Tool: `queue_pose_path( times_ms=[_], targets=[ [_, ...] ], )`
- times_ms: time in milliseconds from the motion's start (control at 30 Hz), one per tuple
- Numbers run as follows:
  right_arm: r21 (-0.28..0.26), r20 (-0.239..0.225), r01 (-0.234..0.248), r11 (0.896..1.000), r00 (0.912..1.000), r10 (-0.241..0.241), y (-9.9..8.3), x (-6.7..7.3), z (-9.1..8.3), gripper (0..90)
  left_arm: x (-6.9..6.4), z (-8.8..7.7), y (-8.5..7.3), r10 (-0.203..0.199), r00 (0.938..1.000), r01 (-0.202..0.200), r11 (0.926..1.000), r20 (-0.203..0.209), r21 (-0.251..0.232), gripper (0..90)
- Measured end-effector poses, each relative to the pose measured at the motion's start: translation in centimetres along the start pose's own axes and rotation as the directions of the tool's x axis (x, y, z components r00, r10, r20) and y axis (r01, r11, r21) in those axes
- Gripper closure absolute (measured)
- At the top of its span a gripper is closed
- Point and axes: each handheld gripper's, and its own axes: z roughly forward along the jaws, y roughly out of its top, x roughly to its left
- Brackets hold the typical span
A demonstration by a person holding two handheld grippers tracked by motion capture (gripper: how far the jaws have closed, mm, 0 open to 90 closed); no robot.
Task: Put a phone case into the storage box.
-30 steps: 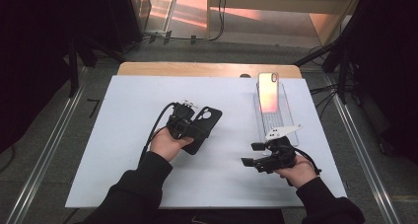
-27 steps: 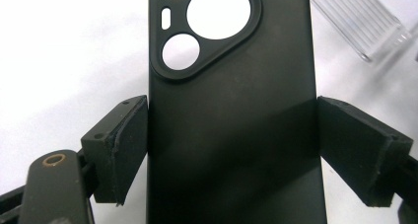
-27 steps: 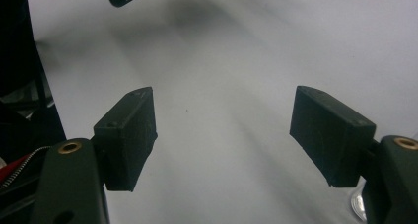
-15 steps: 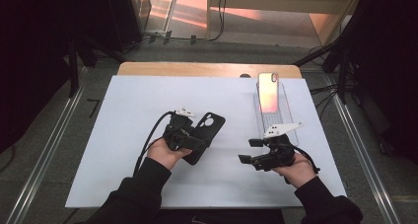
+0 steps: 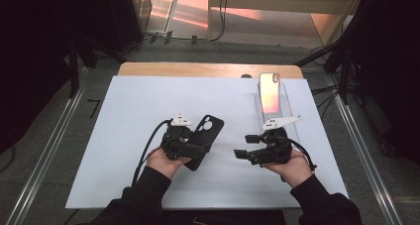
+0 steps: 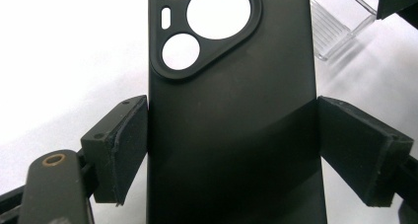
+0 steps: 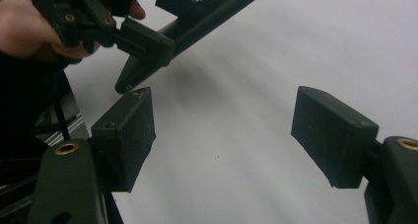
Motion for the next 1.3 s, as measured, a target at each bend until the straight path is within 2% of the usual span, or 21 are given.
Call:
queue_pose_path(
  times_ms=[67,233,467,567,633,867,933,1000,1100,1233,1300],
  targets=[
    [-0.006,0.0,-0.008,1.0,1.0,0.008,0.4,0.2,0.1,23.1,-0.3,0.2,-0.2,0.013,0.9999,-0.013,0.9999,-0.011,0.002,15.9],
    [-0.025,0.007,-0.047,0.999,0.9989,0.047,1.6,0.4,0.3,23.0,-0.7,0.4,-0.5,0.025,0.9995,-0.026,0.9982,-0.019,-0.054,15.9],
    [-0.043,0.017,-0.062,0.997,0.9979,0.063,3.4,0.8,0.7,22.3,-0.7,0.3,-0.9,0.012,0.9991,-0.018,0.9906,-0.04,-0.135,15.7],
    [-0.043,0.018,-0.066,0.997,0.9976,0.067,4.0,0.9,1.0,21.7,-0.6,0.3,-1.0,0.018,0.9979,-0.026,0.9893,-0.062,-0.143,15.7],
    [-0.042,0.022,-0.068,0.997,0.9974,0.069,4.4,0.9,1.1,21.6,-0.6,0.2,-1.1,0.02,0.9972,-0.032,0.9849,-0.072,-0.17,15.7],
    [-0.044,0.011,-0.084,0.995,0.9963,0.085,5.4,0.7,1.7,21.6,-0.6,0.4,-1.3,0.022,0.9968,-0.038,0.9768,-0.076,-0.211,15.6],
    [-0.044,0.01,-0.089,0.995,0.9959,0.089,5.7,0.7,1.9,21.6,-0.5,0.4,-1.3,0.023,0.9971,-0.039,0.9746,-0.072,-0.22,15.6],
    [-0.047,0.008,-0.095,0.994,0.9954,0.095,5.9,0.6,2.1,21.6,-0.4,0.6,-1.4,0.023,0.9986,-0.033,0.9738,-0.049,-0.225,15.6],
    [-0.049,0.018,-0.099,0.994,0.9948,0.1,6.2,0.6,2.4,21.6,-0.5,0.7,-1.4,0.023,0.9989,-0.033,0.967,-0.04,-0.253,15.6],
    [-0.048,0.012,-0.114,0.992,0.9933,0.114,6.4,0.4,2.7,21.6,-0.7,0.9,-1.5,0.05,0.9966,-0.066,0.9609,-0.065,-0.269,15.5],
    [-0.047,0.01,-0.117,0.992,0.9931,0.117,6.6,0.4,2.8,21.6,-0.8,1.0,-1.5,0.052,0.9961,-0.07,0.9586,-0.072,-0.276,15.5]
  ],
)
